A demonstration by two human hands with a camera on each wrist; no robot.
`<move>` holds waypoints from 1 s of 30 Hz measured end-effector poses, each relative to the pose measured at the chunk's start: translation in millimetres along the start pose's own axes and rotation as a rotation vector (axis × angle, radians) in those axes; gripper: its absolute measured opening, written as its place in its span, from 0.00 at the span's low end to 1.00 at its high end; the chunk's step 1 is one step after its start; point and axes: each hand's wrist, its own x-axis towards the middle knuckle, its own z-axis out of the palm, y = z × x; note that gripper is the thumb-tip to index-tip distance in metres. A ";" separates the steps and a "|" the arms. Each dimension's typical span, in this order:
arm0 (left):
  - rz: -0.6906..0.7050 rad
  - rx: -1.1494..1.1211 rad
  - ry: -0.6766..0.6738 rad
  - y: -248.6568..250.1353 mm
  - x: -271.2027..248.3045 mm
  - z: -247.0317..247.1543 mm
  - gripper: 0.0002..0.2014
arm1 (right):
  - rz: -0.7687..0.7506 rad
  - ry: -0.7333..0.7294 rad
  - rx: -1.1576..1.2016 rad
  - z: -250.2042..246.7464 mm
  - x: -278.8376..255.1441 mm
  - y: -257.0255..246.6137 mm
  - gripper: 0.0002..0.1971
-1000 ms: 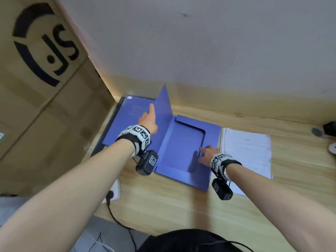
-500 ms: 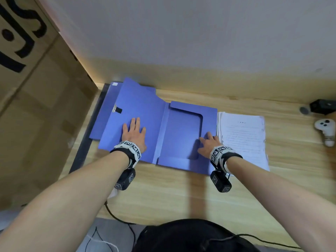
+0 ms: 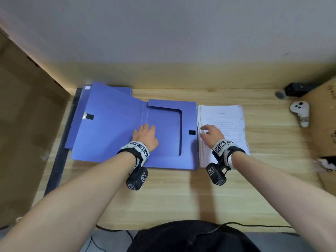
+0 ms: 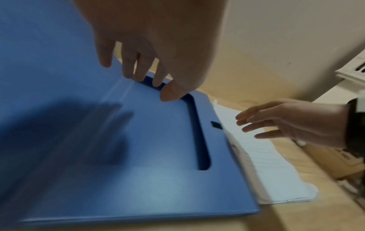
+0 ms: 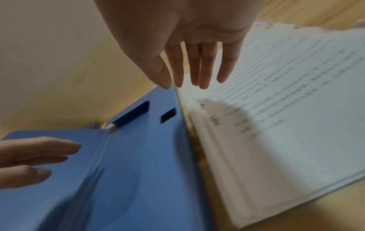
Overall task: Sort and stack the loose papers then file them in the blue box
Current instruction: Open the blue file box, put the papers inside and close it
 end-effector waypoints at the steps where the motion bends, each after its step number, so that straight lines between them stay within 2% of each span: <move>1: 0.038 -0.034 0.009 18.1 1.3 -1.3 0.23 | 0.026 0.017 0.019 -8.7 1.6 13.9 0.20; 6: 0.153 -0.166 0.049 108.2 4.5 4.5 0.22 | 0.146 0.110 0.085 -52.9 7.4 83.3 0.20; 9: 0.189 -0.302 0.006 155.4 9.9 16.5 0.20 | 0.214 0.190 0.122 -73.1 11.8 118.5 0.23; 12: 0.126 -0.463 -0.079 190.6 21.0 34.0 0.15 | 0.298 0.196 0.234 -82.9 16.8 143.9 0.28; 14: 0.026 -0.598 -0.107 206.8 28.4 47.2 0.17 | 0.361 0.144 0.324 -84.3 18.8 154.3 0.28; 17: -0.165 -0.814 -0.107 224.7 34.5 54.7 0.19 | 0.397 0.092 0.401 -78.1 20.1 162.1 0.24; 19: -0.243 -0.909 -0.087 231.2 38.3 58.1 0.18 | 0.387 0.049 0.423 -73.6 20.1 162.9 0.17; 22: -0.265 -0.956 -0.055 233.6 43.4 59.9 0.20 | 0.354 0.002 0.447 -69.3 19.5 160.0 0.06; 26: -0.260 -0.973 -0.099 229.9 40.0 53.5 0.16 | 0.257 0.062 0.496 -70.4 18.4 158.3 0.10; 30: -0.274 -1.136 -0.123 222.3 32.6 41.9 0.25 | 0.219 0.114 0.573 -82.2 13.0 157.3 0.08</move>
